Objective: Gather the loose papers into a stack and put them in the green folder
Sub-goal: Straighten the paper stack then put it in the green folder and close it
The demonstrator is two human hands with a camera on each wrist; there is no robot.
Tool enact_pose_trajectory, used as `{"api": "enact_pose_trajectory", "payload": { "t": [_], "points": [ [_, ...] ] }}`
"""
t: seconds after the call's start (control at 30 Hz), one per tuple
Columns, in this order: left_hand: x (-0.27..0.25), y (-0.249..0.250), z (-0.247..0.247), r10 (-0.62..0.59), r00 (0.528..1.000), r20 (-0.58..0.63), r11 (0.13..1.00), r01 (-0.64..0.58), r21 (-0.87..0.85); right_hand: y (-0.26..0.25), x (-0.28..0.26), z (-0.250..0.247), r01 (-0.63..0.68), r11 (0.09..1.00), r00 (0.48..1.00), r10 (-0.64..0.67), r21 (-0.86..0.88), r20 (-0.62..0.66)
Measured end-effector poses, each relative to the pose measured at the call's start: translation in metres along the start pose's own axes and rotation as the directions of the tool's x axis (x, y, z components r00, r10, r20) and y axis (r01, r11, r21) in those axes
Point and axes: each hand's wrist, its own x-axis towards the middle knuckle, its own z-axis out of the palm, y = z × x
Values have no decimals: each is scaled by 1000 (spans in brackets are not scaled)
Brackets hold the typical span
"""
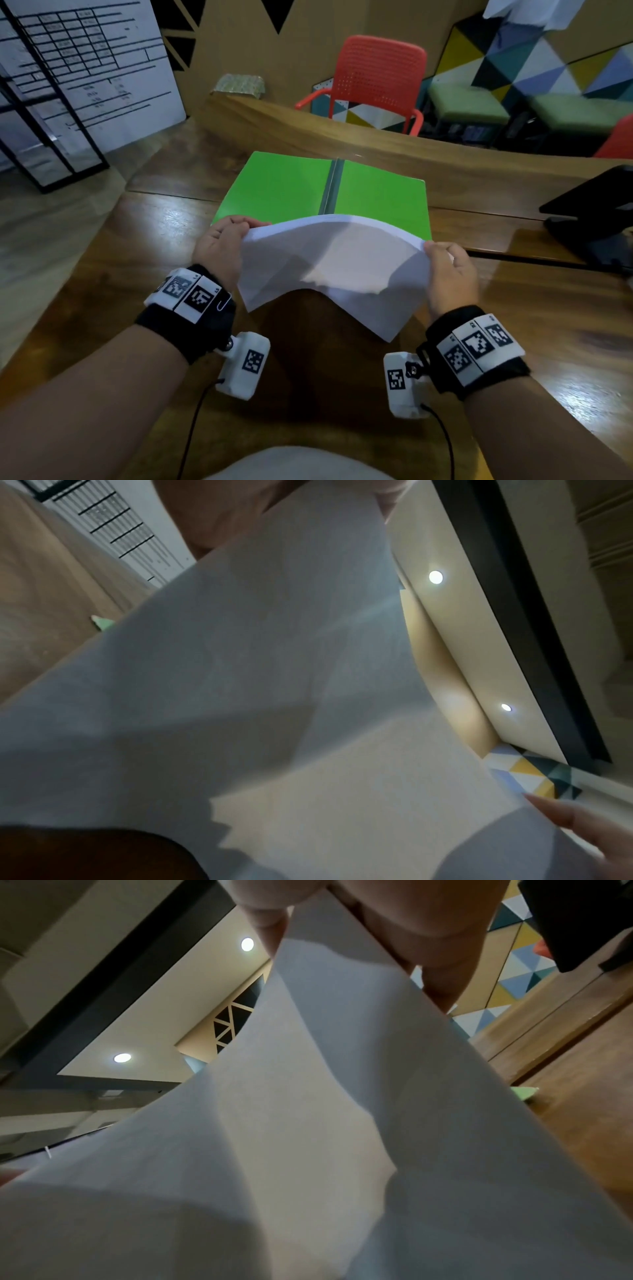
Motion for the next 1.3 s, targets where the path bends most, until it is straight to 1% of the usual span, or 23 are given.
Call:
{"api": "enact_pose_trajectory", "payload": {
  "t": [0.13, 0.2, 0.3, 0.33, 0.4, 0.47, 0.57, 0.67, 0.73, 0.8, 0.87, 0.9, 0.93, 0.97, 1.0, 1.03, 1.07, 1.1, 1.13, 1.17, 1.23, 1.27, 1.3],
  "points": [
    [0, -1, -7, 41, 995, 92, 999, -39, -28, 2, 1, -7, -43, 996, 989, 33, 72, 144],
    [-6, -4, -7, 68, 993, 97, 996, -73, 47, 10, -2, -8, -43, 996, 984, 29, 77, 176],
    [-22, -1, 4, 72, 997, 27, 972, -76, 221, 14, -11, 3, -32, 999, 995, 29, 26, 97],
    [-25, 1, 6, 64, 998, 8, 972, -64, 228, 12, -13, 5, -27, 999, 997, 24, 30, 77],
    [-27, 5, 9, 74, 997, -23, 985, -69, 159, 8, -14, 6, 2, 999, 999, -4, 46, 45],
    [-29, 9, 9, 104, 994, -42, 986, -98, 135, 4, -14, 1, 45, 995, 999, -47, 86, 22],
    [-33, 3, 7, 139, 990, -28, 979, -133, 155, 11, -17, -6, 15, 994, 1000, -16, 110, 11],
    [-34, -8, 9, 82, 996, -45, 962, -67, 264, 21, -21, -8, -50, 994, 999, 48, 99, 21],
    [-30, -9, 9, 14, 996, -83, 947, 14, 320, 21, -21, -10, -54, 996, 998, 52, 70, 36],
    [-27, -1, 5, -7, 995, -95, 931, 41, 361, 16, -21, -12, -20, 999, 999, 19, 30, 48],
    [-22, 9, -3, 129, 978, -163, 857, -27, 515, 4, -22, -15, 106, 993, 991, -102, -44, 86],
    [-23, 17, -6, 235, 958, -165, 777, -83, 624, -6, -24, -15, 202, 972, 975, -187, -119, 122],
    [-26, 29, -5, 360, 929, -88, 669, -192, 718, -17, -26, -15, 318, 921, 943, -282, -224, 179],
    [-29, 39, -2, 468, 881, 66, 523, -336, 783, -29, -30, -12, 445, 830, 892, -378, -336, 247],
    [-36, 53, 7, 513, 817, 262, 358, -481, 800, -43, -34, -9, 562, 711, 827, -465, -423, 316],
    [-42, 68, 18, 481, 765, 428, 267, -593, 760, -56, -39, -4, 657, 587, 753, -541, -472, 376],
    [-48, 82, 30, 407, 736, 541, 265, -662, 701, -67, -42, 1, 725, 491, 685, -588, -483, 430],
    [-53, 91, 40, 331, 725, 604, 321, -688, 651, -78, -47, 6, 765, 438, 639, -610, -473, 468],
    [-55, 94, 48, 285, 706, 648, 361, -706, 609, -85, -50, 10, 786, 424, 614, -617, -449, 493],
    [-56, 95, 53, 266, 686, 677, 370, -721, 586, -90, -52, 11, 796, 431, 604, -612, -425, 510],
    [-56, 87, 51, 308, 655, 690, 413, -745, 523, -95, -52, 10, 784, 443, 620, -555, -435, 554],
    [-56, 83, 47, 345, 642, 684, 447, -754, 482, -95, -48, 7, 765, 436, 644, -494, -474, 584],
    [-57, 81, 42, 386, 639, 665, 484, -754, 444, -95, -43, 2, 727, 452, 684, -417, -516, 598]
  ]
}}
